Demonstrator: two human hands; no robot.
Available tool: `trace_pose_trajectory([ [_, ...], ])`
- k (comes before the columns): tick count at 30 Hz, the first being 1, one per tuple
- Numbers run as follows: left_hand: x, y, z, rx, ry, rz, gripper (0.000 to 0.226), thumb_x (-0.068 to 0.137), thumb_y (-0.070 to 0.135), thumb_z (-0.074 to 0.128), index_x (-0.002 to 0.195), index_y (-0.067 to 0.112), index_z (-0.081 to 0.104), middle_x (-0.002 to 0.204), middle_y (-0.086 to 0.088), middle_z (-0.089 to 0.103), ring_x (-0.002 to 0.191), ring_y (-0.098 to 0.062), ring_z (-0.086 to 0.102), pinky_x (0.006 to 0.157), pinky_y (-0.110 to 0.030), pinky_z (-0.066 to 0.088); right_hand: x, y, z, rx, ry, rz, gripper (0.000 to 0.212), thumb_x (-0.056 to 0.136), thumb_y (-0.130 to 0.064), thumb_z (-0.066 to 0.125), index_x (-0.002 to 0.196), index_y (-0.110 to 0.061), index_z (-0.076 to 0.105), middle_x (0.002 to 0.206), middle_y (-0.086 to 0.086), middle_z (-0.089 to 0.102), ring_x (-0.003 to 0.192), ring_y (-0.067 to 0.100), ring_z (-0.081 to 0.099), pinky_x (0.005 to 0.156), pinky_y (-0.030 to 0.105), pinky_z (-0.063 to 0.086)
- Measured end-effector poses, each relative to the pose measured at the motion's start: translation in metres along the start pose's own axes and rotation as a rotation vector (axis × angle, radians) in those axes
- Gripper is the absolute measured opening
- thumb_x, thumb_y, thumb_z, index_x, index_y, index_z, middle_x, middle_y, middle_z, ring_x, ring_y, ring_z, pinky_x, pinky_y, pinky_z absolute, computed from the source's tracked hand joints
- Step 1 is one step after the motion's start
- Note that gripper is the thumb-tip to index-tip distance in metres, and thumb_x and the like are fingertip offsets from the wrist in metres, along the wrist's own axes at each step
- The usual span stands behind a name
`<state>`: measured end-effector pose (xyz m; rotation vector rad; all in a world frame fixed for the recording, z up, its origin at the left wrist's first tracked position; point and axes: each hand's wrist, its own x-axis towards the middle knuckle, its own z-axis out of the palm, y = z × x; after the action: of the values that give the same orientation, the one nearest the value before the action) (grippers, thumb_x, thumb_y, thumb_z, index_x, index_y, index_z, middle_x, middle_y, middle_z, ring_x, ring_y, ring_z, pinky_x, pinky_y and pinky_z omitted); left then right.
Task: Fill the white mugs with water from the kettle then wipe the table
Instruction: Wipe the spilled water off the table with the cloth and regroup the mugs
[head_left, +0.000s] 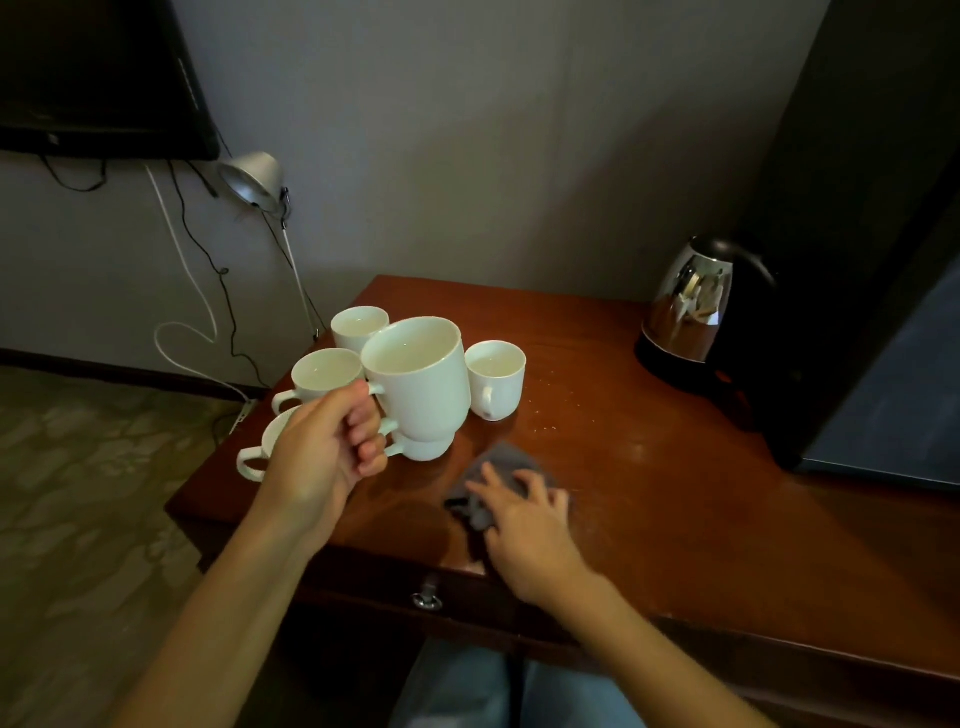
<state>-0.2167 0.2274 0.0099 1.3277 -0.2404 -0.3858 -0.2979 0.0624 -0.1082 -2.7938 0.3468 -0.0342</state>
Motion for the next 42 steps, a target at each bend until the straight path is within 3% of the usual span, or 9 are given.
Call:
trace_pose_trajectory([
  [4, 0.005, 0.0, 0.001, 0.003, 0.008, -0.009, 0.039, 0.098, 0.021, 0.038, 0.06, 0.012, 0.033, 0.051, 0.002, 0.032, 0.047, -0.01, 0.031, 0.042, -0.021, 0.03, -0.038, 0.01, -0.003, -0.002, -0.028, -0.147, 0.061, 0.087, -0.021, 0.042, 0.142, -0.043, 0.026, 0.156, -0.02, 0.013, 0.142, 0.017, 0.009, 0.113, 0.041, 0.012],
  [9, 0.019, 0.004, -0.001, 0.024, -0.007, -0.005, 0.04, 0.098, 0.022, 0.037, 0.059, 0.013, 0.033, 0.051, 0.003, 0.032, 0.048, -0.011, 0.033, 0.042, -0.021, 0.032, -0.047, 0.087, -0.032, 0.038, 0.002, 0.032, 0.061, 0.089, -0.015, 0.043, 0.139, -0.047, 0.027, 0.154, -0.023, 0.011, 0.144, 0.011, 0.005, 0.114, 0.03, 0.005],
  [13, 0.039, 0.017, 0.004, 0.057, -0.022, 0.007, 0.04, 0.098, 0.023, 0.036, 0.059, 0.014, 0.033, 0.052, 0.003, 0.032, 0.052, -0.013, 0.032, 0.045, -0.022, 0.033, -0.001, 0.112, -0.041, 0.044, 0.051, 0.175, 0.051, 0.096, -0.021, 0.039, 0.142, -0.04, 0.03, 0.157, -0.012, 0.014, 0.145, 0.019, 0.006, 0.117, 0.039, 0.006],
  [17, 0.067, 0.032, 0.014, 0.074, -0.035, 0.014, 0.039, 0.098, 0.021, 0.035, 0.06, 0.014, 0.03, 0.054, 0.002, 0.03, 0.052, -0.013, 0.032, 0.051, -0.026, 0.029, 0.056, 0.122, -0.047, 0.024, 0.043, 0.204, 0.049, 0.097, -0.021, 0.035, 0.144, -0.034, 0.028, 0.158, -0.006, 0.011, 0.146, 0.023, 0.005, 0.117, 0.038, 0.003],
  [22, 0.124, 0.047, 0.022, 0.038, -0.05, -0.059, 0.036, 0.095, 0.021, 0.035, 0.059, 0.017, 0.028, 0.051, 0.003, 0.03, 0.045, -0.012, 0.032, 0.045, -0.022, 0.025, 0.104, 0.136, -0.059, 0.055, -0.012, 0.209, 0.05, 0.097, -0.018, 0.032, 0.144, -0.034, 0.028, 0.159, -0.005, 0.01, 0.146, 0.023, 0.004, 0.117, 0.039, 0.003],
  [29, 0.221, 0.047, 0.032, 0.042, 0.038, -0.094, 0.035, 0.091, 0.016, 0.038, 0.056, 0.015, 0.03, 0.042, 0.003, 0.034, 0.047, -0.015, 0.03, 0.041, -0.016, 0.028, 0.12, 0.146, -0.056, 0.092, 0.061, 0.181, 0.053, 0.094, -0.014, 0.038, 0.143, -0.032, 0.032, 0.158, -0.005, 0.015, 0.146, 0.023, 0.006, 0.118, 0.037, 0.005],
  [36, 0.31, 0.04, 0.02, 0.069, 0.119, -0.106, 0.037, 0.091, 0.014, 0.036, 0.054, 0.014, 0.029, 0.035, 0.002, 0.034, 0.051, -0.017, 0.03, 0.053, -0.026, 0.031, 0.139, 0.152, -0.056, 0.133, 0.069, 0.183, 0.053, 0.095, -0.016, 0.038, 0.143, -0.035, 0.029, 0.158, -0.008, 0.012, 0.146, 0.018, 0.003, 0.117, 0.034, 0.003],
  [42, 0.369, 0.026, -0.005, 0.139, 0.143, -0.114, 0.036, 0.092, 0.013, 0.036, 0.056, 0.013, 0.032, 0.034, 0.002, 0.036, 0.053, -0.019, 0.034, 0.055, -0.027, 0.037, 0.165, 0.147, -0.052, 0.201, 0.072, 0.295, 0.062, 0.094, -0.02, 0.04, 0.149, -0.029, 0.014, 0.158, 0.004, 0.012, 0.146, 0.023, 0.003, 0.119, 0.038, 0.011],
])
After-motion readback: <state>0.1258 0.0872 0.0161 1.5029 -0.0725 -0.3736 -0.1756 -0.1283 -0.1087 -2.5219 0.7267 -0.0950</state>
